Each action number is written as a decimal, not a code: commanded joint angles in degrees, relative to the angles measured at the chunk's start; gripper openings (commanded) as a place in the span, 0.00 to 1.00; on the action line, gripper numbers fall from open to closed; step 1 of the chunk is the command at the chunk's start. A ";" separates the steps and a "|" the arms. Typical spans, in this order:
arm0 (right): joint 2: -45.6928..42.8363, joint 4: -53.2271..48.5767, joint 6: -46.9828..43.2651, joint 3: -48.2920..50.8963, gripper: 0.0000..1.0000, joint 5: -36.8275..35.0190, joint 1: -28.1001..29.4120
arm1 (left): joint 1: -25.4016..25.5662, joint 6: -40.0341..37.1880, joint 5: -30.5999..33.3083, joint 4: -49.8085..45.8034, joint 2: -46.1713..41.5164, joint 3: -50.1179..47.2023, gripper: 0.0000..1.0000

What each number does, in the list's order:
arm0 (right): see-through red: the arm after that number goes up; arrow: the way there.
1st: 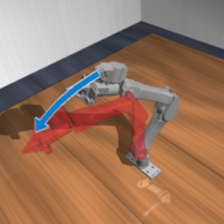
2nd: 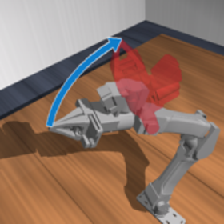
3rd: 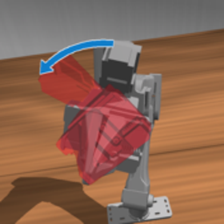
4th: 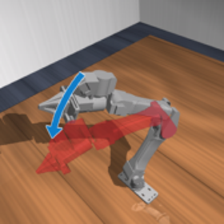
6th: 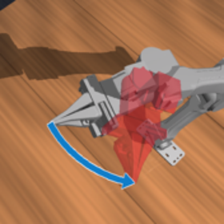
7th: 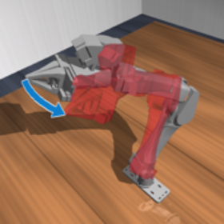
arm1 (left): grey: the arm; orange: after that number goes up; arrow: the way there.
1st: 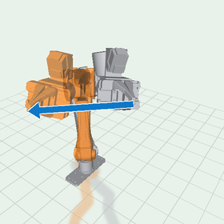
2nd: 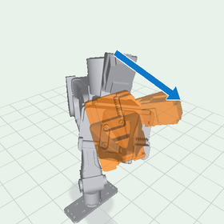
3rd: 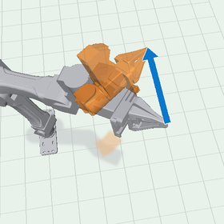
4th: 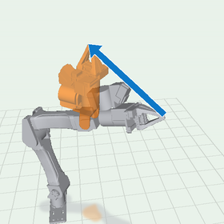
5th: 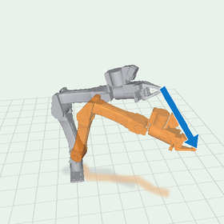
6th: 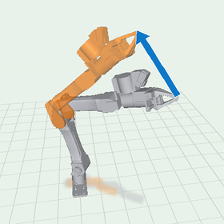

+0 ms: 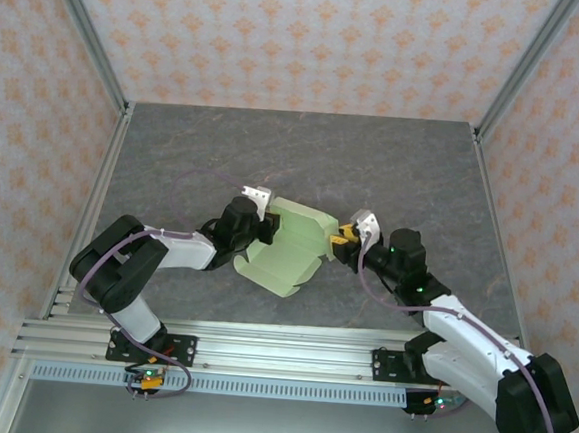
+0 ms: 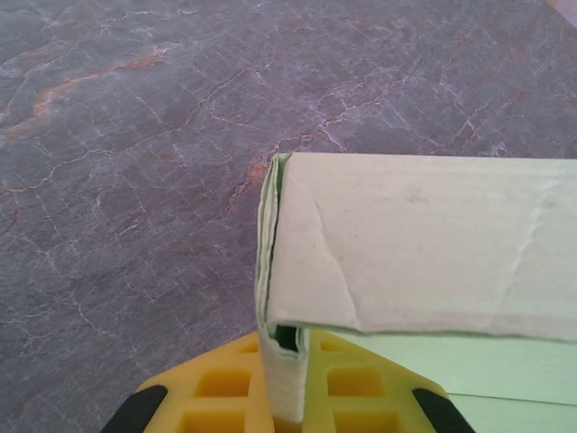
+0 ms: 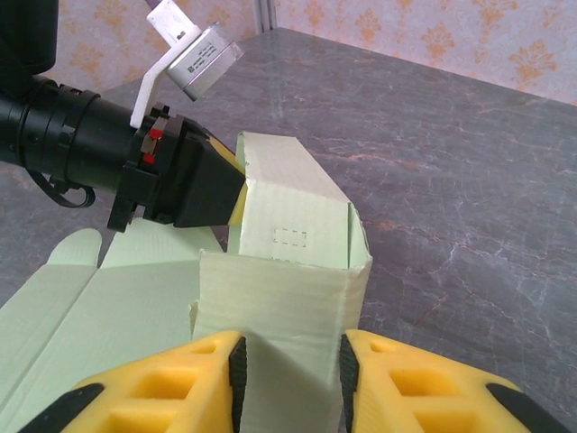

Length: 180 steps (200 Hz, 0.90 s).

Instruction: Fold the paper box

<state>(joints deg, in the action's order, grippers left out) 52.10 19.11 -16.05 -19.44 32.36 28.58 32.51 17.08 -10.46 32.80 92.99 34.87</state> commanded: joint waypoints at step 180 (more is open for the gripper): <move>7.55 13.05 4.25 1.23 0.40 -12.81 3.60 | 0.53 -0.04 2.86 2.23 -4.84 -1.94 0.00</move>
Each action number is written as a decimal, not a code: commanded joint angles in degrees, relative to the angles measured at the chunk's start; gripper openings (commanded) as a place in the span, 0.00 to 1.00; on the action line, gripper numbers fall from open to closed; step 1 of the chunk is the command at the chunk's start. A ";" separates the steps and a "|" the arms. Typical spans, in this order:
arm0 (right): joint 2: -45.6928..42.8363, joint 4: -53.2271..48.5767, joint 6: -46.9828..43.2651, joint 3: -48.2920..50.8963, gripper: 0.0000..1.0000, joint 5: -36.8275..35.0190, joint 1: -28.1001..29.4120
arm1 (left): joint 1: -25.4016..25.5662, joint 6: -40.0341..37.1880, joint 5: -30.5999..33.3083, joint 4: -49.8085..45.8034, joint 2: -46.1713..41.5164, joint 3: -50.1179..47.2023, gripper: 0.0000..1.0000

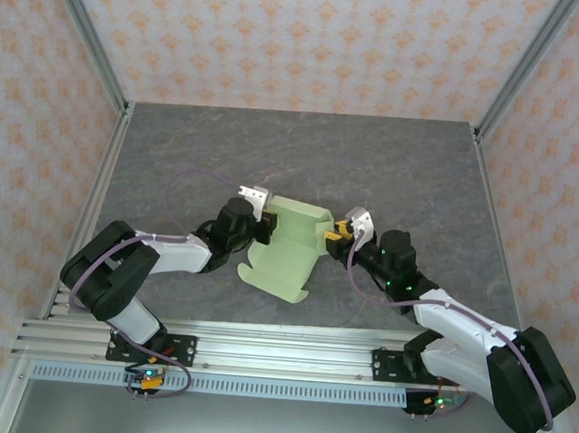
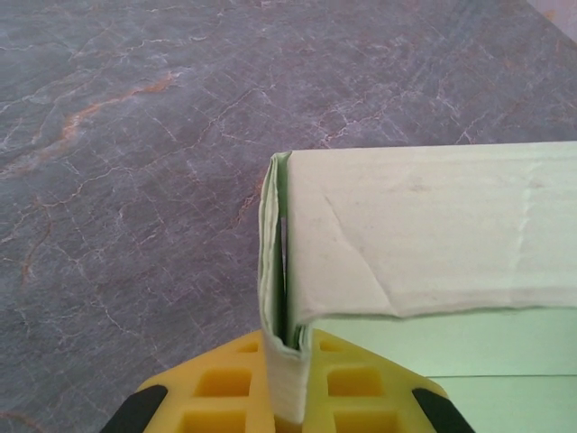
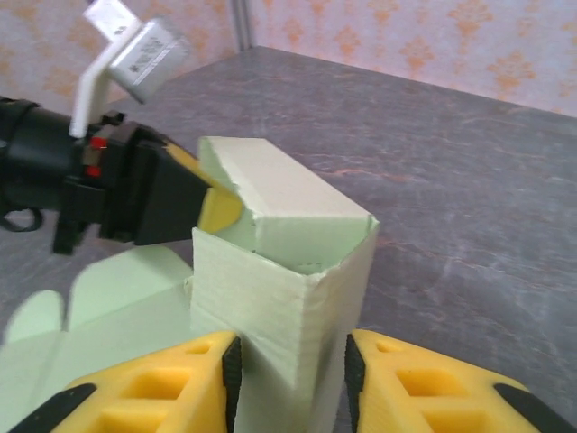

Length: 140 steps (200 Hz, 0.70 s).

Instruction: Fold the paper box

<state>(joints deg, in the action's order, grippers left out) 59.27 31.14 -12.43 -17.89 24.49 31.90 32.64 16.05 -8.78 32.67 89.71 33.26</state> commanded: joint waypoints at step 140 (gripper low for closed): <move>15.71 11.39 5.66 -5.11 0.37 -19.71 7.45 | 2.45 5.07 9.16 -1.46 -3.43 -0.54 0.00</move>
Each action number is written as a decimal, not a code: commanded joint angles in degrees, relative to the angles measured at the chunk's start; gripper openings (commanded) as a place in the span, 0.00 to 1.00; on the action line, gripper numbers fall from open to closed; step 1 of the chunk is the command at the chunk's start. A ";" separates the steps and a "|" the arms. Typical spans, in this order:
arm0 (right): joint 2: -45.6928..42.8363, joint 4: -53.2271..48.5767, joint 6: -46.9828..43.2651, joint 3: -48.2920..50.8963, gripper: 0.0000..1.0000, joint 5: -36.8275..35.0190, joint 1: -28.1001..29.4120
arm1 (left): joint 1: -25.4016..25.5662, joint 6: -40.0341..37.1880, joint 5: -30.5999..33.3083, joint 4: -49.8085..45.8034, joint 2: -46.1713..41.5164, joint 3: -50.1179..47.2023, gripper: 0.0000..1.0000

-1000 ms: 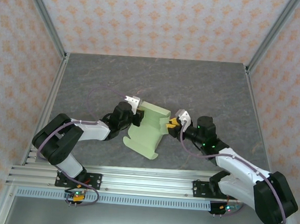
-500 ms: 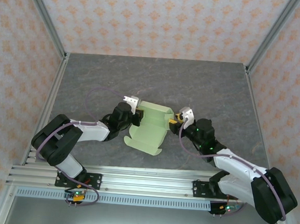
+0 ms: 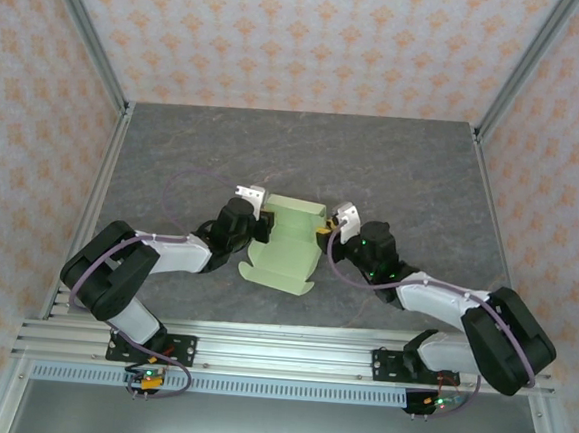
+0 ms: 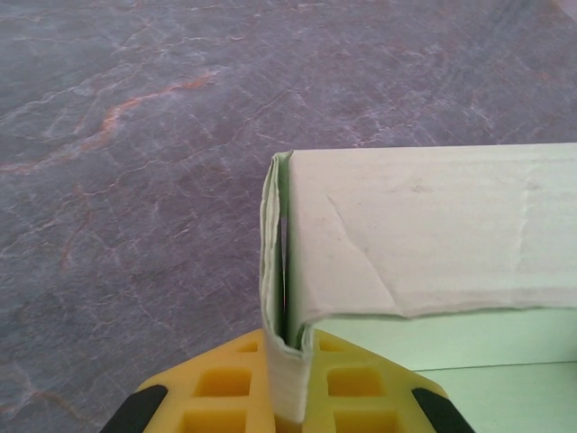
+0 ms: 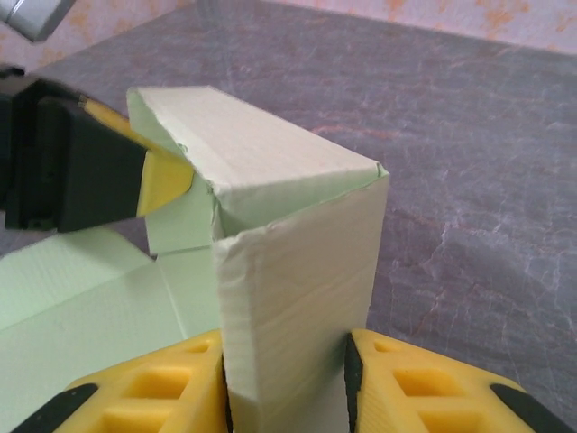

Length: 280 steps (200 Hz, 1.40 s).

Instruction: Fold the paper box

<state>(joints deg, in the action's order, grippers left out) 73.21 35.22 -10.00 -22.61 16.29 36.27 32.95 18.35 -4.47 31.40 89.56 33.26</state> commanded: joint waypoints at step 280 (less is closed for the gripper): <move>14.49 3.92 19.61 -12.15 0.54 -43.57 15.14 | 15.48 21.60 43.92 -23.52 -5.19 5.06 0.00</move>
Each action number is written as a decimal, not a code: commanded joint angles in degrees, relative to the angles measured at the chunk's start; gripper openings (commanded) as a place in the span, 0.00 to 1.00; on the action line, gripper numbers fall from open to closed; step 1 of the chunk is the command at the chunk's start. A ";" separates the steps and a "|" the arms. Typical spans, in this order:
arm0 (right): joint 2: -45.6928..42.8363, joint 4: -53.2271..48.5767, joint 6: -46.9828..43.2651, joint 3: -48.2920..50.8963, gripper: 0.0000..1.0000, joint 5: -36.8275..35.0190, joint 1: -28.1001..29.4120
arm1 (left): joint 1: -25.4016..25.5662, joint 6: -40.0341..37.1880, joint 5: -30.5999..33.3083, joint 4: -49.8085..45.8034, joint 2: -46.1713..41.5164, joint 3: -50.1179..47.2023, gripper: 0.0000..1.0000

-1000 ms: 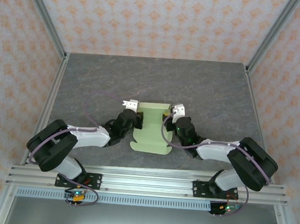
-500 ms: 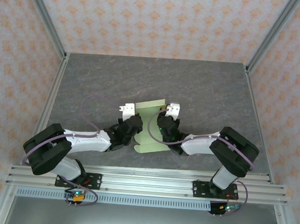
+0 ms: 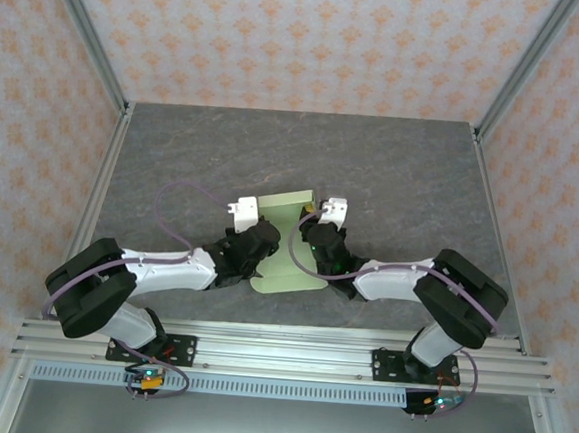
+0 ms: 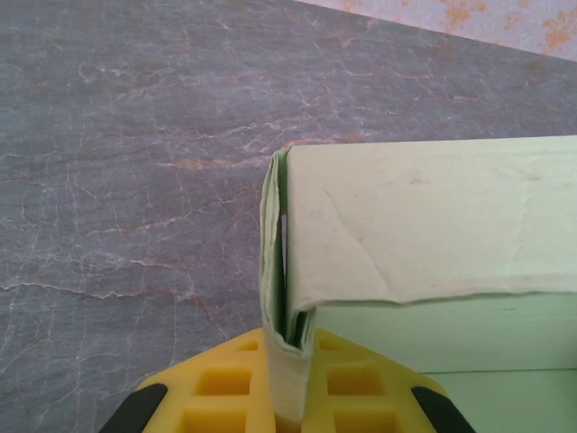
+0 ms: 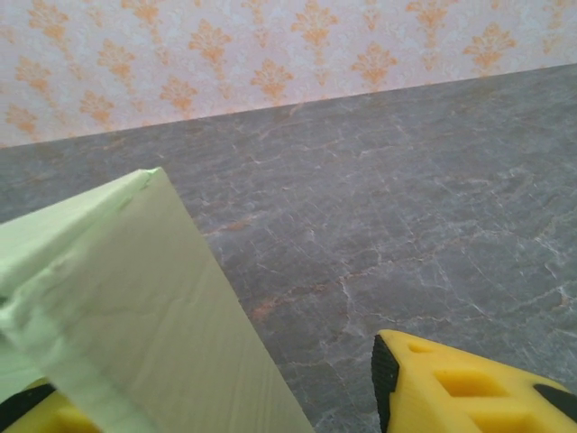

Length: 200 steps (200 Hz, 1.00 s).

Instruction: Fold the paper box

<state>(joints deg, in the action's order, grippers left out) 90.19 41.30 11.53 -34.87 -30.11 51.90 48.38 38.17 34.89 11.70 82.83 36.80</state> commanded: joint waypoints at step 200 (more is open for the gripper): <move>6.17 2.40 -11.93 -5.77 0.20 -10.51 -0.49 | -0.03 6.82 0.00 -5.55 0.88 2.33 0.00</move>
<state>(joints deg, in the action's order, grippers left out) 94.39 38.72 0.19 -38.81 -27.83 50.11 48.38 42.09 33.45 7.75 84.07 37.89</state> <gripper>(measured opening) 0.262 0.082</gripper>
